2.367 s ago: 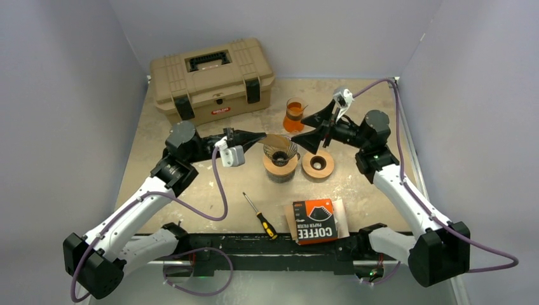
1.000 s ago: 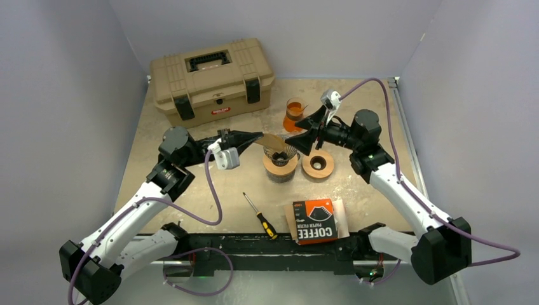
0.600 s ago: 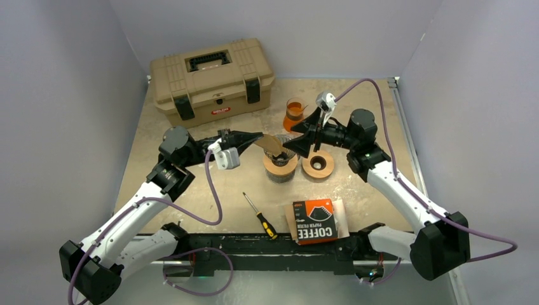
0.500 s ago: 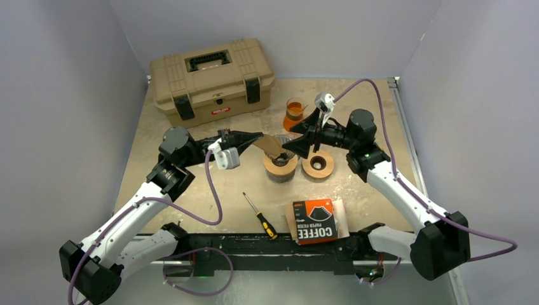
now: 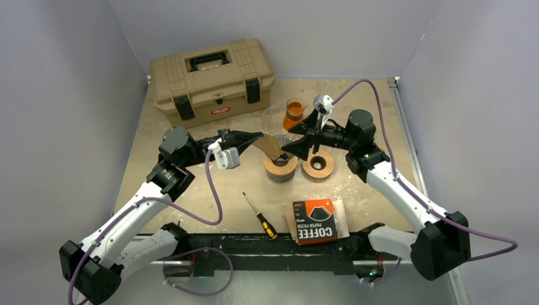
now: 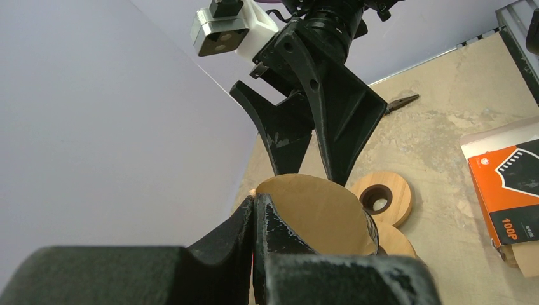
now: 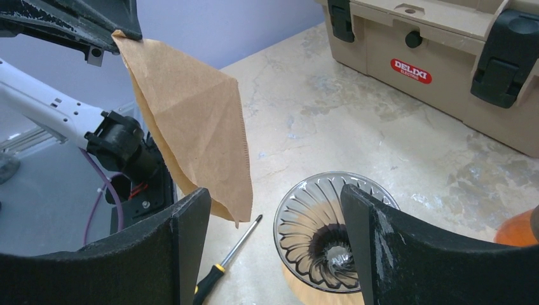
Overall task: Place the coffee filter in the dripper
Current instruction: Place the coffee filter in the coffee dripper.
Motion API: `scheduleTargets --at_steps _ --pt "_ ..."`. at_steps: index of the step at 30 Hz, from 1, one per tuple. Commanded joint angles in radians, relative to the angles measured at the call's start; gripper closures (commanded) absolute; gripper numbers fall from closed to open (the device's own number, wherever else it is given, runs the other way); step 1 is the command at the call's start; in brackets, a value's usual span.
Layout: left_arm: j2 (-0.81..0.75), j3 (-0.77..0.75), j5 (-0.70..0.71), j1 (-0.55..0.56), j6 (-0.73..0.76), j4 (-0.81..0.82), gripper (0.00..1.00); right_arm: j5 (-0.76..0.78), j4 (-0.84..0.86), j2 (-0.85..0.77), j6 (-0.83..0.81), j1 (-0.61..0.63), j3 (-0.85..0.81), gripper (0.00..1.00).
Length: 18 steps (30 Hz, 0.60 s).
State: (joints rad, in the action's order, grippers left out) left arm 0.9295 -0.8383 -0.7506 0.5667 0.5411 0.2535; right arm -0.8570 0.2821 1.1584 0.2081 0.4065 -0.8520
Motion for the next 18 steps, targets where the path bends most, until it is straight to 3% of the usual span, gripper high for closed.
scheduleTargets --at_steps 1,18 --pt "-0.001 -0.003 0.001 -0.004 -0.004 0.013 1.00 -0.019 -0.004 -0.025 -0.043 0.010 -0.035 0.20" --pt "-0.009 -0.004 0.018 -0.004 0.004 -0.001 1.00 0.011 0.020 -0.043 -0.033 0.018 -0.011 0.33"
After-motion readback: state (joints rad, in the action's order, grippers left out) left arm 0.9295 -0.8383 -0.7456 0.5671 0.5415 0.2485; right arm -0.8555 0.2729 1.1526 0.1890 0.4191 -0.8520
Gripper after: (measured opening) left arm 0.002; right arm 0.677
